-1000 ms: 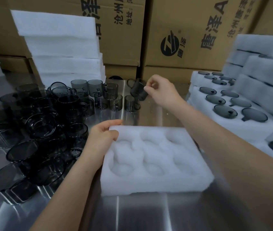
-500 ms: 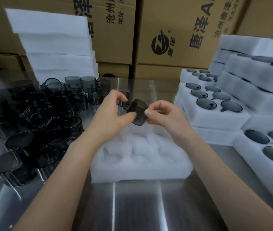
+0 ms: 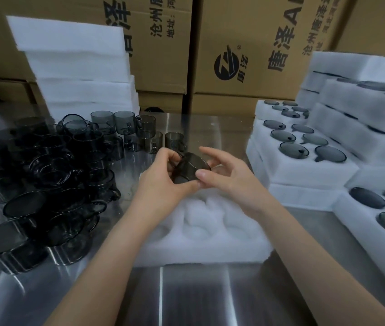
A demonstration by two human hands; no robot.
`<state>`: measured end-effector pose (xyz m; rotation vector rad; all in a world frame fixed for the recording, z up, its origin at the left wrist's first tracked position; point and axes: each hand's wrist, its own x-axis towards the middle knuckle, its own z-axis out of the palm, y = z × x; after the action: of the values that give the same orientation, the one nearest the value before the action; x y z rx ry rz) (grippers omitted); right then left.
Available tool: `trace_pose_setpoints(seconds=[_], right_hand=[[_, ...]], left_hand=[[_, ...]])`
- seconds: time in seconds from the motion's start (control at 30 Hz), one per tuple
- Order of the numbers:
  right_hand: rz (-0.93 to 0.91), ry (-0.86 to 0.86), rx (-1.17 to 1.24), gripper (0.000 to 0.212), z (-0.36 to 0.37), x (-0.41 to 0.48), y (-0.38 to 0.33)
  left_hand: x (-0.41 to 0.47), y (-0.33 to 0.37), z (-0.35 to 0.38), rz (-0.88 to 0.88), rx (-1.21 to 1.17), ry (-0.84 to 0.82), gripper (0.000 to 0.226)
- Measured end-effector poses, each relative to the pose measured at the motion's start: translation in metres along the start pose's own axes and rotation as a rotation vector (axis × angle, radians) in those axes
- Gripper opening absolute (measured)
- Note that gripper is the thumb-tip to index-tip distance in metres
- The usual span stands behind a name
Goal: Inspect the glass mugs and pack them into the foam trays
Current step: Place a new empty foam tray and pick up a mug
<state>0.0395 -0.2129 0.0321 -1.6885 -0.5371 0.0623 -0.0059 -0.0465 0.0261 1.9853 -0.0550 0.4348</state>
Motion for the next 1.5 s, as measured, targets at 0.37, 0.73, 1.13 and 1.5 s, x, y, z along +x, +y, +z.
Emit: trace_pose_setpoints(seconds=[0.37,0.73,1.13,1.5], right_hand=[[0.002,-0.149,-0.005,0.047,-0.004,-0.004,-0.003],[-0.056,-0.157,0.038,0.056,0.0,-0.009,-0.005],[-0.125,-0.066,0.013,0.048,0.01,-0.009,-0.003],[-0.118,0.155,0.063,0.028,0.014,-0.009,-0.01]], left_hand=[[-0.005,0.005,-0.002,-0.018,0.047,-0.05,0.032],[0.0,0.014,-0.021,0.099,0.229,-0.171,0.06],[-0.002,0.009,-0.02,0.194,0.341,-0.207,0.061],[0.007,-0.005,-0.018,0.249,0.108,-0.298,0.078]])
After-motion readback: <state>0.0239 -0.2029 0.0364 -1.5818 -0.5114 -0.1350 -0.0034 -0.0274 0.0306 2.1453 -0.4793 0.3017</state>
